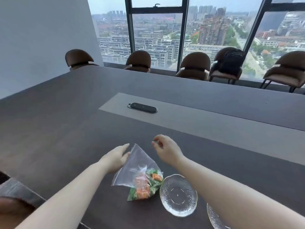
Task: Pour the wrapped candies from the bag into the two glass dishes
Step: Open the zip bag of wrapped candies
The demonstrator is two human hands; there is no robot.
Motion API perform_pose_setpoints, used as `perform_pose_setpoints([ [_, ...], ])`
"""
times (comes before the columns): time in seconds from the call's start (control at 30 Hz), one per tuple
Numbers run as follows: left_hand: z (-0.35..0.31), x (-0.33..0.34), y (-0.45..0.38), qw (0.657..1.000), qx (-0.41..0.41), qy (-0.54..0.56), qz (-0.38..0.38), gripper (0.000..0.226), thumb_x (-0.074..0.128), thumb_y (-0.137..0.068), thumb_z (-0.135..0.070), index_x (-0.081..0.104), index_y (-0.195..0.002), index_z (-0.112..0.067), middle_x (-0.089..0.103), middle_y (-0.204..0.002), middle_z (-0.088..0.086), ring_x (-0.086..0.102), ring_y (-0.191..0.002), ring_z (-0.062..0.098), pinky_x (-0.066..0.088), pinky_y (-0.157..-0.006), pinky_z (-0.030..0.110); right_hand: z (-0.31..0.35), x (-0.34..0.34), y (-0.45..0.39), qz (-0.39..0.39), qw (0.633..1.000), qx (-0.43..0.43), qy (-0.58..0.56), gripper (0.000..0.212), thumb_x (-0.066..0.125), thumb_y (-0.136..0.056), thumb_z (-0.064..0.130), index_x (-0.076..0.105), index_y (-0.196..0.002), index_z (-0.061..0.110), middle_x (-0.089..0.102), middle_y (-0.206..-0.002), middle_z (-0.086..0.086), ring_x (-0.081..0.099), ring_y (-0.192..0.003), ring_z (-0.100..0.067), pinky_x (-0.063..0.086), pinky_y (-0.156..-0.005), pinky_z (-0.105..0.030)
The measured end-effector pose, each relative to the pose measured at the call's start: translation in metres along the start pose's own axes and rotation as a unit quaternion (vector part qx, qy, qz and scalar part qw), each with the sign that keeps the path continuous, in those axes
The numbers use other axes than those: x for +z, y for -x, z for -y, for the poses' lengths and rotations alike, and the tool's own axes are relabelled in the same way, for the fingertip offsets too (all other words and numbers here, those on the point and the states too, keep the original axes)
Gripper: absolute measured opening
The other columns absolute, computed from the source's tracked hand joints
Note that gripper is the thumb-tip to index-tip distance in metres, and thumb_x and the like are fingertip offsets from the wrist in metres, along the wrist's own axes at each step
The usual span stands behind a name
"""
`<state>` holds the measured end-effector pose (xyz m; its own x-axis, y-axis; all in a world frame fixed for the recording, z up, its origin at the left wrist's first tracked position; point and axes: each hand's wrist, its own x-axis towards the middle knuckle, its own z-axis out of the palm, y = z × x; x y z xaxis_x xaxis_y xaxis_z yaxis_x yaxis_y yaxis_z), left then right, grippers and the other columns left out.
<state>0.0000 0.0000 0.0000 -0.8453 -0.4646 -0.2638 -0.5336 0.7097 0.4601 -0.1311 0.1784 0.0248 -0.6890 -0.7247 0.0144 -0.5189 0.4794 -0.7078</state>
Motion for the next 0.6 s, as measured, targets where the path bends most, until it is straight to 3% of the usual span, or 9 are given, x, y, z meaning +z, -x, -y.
perform_pose_setpoints([
  [0.23,0.031,0.028,-0.007,0.997,-0.076,0.021,0.022,0.061,0.044,-0.092,-0.036,0.024,-0.147,-0.017,0.034,-0.154,0.005,0.034,-0.141,0.022,0.029,-0.114,0.036,-0.011,0.045,-0.002,0.069,0.996,0.052,-0.020,0.018,0.051,-0.091,0.032,0.062,-0.095,0.018,0.056,-0.076,0.007,0.055,-0.079,-0.022,0.048,-0.078,-0.035],
  [0.37,0.046,0.039,-0.012,0.992,-0.121,0.041,0.011,0.057,0.049,-0.090,-0.033,0.034,-0.142,-0.018,0.047,-0.145,0.003,0.044,-0.133,0.023,0.037,-0.108,0.037,-0.015,0.067,-0.007,0.094,0.993,0.062,-0.033,0.013,0.051,-0.091,0.032,0.055,-0.082,0.023,0.048,-0.061,0.011,0.048,-0.067,-0.017,0.041,-0.068,-0.029],
  [0.43,0.051,0.042,-0.012,0.991,-0.123,0.052,0.001,0.046,0.053,-0.088,-0.031,0.050,-0.132,-0.019,0.057,-0.136,0.001,0.053,-0.125,0.023,0.042,-0.103,0.035,-0.014,0.074,-0.011,0.099,0.992,0.065,-0.038,0.015,0.052,-0.091,0.031,0.056,-0.081,0.020,0.048,-0.061,0.011,0.046,-0.064,-0.015,0.038,-0.067,-0.028],
  [0.5,0.053,0.041,-0.013,0.992,-0.114,0.059,-0.017,0.027,0.054,-0.085,-0.028,0.068,-0.108,-0.022,0.070,-0.116,-0.001,0.062,-0.110,0.023,0.049,-0.094,0.035,-0.013,0.080,-0.014,0.103,0.991,0.072,-0.047,0.016,0.053,-0.091,0.028,0.059,-0.082,0.017,0.048,-0.062,0.011,0.047,-0.064,-0.014,0.037,-0.065,-0.027],
  [0.6,0.052,0.038,-0.014,0.991,-0.105,0.071,-0.038,0.019,0.057,-0.080,-0.024,0.074,-0.086,-0.021,0.075,-0.095,-0.002,0.065,-0.096,0.021,0.051,-0.084,0.033,-0.012,0.086,-0.015,0.117,0.989,0.077,-0.055,0.015,0.055,-0.090,0.025,0.057,-0.078,0.017,0.050,-0.061,0.010,0.045,-0.056,-0.009,0.038,-0.063,-0.026],
])
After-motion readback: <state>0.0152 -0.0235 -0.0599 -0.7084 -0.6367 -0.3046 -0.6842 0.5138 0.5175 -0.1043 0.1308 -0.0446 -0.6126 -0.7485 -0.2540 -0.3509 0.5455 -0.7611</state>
